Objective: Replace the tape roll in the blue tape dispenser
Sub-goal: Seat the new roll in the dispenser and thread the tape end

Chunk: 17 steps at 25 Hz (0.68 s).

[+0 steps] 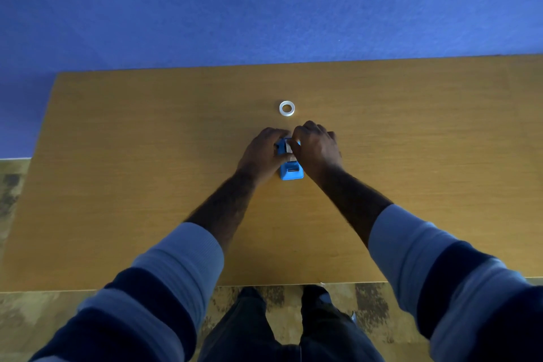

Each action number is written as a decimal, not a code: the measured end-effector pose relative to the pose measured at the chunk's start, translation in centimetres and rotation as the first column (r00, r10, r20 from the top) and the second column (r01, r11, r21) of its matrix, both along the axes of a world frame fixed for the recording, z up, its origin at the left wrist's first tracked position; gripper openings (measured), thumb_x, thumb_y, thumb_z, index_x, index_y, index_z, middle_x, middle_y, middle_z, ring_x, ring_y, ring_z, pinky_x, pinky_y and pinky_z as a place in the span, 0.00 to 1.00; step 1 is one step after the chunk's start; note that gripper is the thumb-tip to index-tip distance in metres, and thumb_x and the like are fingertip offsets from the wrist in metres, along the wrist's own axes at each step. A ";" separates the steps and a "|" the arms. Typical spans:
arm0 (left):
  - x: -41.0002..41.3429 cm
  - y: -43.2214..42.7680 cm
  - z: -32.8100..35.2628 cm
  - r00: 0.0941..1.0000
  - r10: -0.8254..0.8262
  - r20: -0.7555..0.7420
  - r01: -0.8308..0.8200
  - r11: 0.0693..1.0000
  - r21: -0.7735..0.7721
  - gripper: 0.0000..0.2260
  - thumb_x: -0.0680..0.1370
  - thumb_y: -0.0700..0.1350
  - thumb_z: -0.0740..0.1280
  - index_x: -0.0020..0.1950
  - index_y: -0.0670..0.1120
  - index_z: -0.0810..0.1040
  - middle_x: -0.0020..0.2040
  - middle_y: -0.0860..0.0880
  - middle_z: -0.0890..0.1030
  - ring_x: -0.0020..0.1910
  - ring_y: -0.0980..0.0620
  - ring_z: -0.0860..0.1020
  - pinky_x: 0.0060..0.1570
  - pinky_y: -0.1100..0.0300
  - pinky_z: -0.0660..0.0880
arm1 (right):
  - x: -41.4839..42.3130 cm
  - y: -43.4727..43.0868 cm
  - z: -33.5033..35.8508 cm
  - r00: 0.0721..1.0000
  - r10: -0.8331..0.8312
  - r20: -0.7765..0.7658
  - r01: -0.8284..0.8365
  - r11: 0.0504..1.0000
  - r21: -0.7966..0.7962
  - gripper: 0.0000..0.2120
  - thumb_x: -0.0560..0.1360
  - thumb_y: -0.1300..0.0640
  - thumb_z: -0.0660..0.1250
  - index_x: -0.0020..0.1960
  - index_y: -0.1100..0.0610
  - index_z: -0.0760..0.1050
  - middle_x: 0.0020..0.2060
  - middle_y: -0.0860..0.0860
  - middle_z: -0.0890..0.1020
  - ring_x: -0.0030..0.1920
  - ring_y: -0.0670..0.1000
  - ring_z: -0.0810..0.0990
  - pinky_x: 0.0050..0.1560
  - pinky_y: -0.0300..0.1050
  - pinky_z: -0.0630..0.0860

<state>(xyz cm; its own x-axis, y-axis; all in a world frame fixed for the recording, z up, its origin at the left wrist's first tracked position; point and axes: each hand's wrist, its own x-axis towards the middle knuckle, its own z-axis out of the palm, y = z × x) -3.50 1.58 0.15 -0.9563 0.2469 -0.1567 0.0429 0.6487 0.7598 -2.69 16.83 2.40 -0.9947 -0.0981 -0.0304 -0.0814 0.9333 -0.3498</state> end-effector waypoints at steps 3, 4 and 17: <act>0.5 0.0 -0.1 1.000 0.008 -0.009 -0.008 1.000 -0.011 0.22 0.69 0.46 0.79 0.60 0.50 0.79 0.57 0.53 0.78 0.54 0.55 0.78 0.56 0.55 0.77 | -1.3 -0.1 0.3 0.998 -0.020 0.056 0.020 1.000 -0.003 0.09 0.80 0.52 0.66 0.50 0.58 0.79 0.49 0.54 0.80 0.52 0.56 0.78 0.54 0.56 0.74; 0.6 0.0 -0.1 1.000 0.012 -0.011 -0.012 1.000 -0.022 0.22 0.69 0.46 0.79 0.61 0.50 0.79 0.57 0.53 0.78 0.54 0.55 0.77 0.56 0.55 0.77 | -1.5 -0.2 0.3 0.998 -0.016 0.063 0.016 1.000 -0.002 0.08 0.80 0.52 0.67 0.50 0.58 0.78 0.48 0.54 0.79 0.51 0.56 0.78 0.54 0.55 0.74; 0.4 0.0 0.0 0.999 -0.033 -0.021 0.032 0.998 -0.059 0.19 0.73 0.44 0.76 0.64 0.47 0.79 0.61 0.51 0.77 0.57 0.54 0.77 0.60 0.53 0.76 | 1.0 0.4 -0.2 0.997 0.057 -0.048 -0.059 0.998 -0.039 0.07 0.78 0.57 0.69 0.55 0.57 0.77 0.50 0.54 0.81 0.51 0.55 0.81 0.54 0.55 0.76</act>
<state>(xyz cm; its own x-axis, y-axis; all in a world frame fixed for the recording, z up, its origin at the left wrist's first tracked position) -3.12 1.62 0.15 -0.9511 0.2692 -0.1512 0.0810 0.6901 0.7191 -1.70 17.20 2.16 -0.9875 -0.1560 0.0212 -0.1522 0.9119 -0.3812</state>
